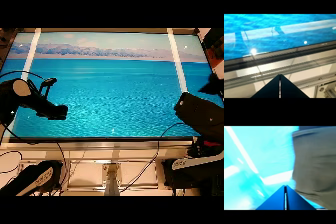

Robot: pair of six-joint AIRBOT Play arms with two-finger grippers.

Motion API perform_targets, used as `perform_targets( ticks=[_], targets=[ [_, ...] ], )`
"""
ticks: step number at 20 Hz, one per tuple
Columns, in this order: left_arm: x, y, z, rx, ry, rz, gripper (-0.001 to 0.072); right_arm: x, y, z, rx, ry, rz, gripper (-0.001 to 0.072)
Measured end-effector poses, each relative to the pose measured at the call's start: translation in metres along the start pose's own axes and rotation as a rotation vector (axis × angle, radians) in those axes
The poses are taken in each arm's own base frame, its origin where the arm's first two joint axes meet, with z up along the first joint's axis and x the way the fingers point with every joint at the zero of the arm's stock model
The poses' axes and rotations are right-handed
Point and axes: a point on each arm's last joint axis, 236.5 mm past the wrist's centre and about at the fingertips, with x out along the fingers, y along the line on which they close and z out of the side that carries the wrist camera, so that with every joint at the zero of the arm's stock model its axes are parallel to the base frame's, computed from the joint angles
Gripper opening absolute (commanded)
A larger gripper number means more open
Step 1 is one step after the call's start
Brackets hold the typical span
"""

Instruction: Fold the clothes and pants, and hang the long-sleeved shirts on hangers.

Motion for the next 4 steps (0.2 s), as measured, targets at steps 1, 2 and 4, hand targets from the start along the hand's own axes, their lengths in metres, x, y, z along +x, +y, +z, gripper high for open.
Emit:
perform_targets(
  ticks=[1, 2, 4],
  targets=[
    [0.0, 0.0, 0.0, 0.0, 0.0, 0.0, 0.0012, 0.015, 0.022, -0.006, -0.069, 0.036, -0.026, 0.0015],
    [0.0, 0.0, 0.0, 0.0, 0.0, 0.0, 0.0012, 0.027, 0.041, -0.012, -0.129, 0.061, -0.048, 0.0016],
    [0.0, 0.0, 0.0, 0.0, 0.0, 0.0, 0.0012, 0.05, 0.077, -0.022, -0.241, 0.092, -0.083, 0.0016]
  ],
)
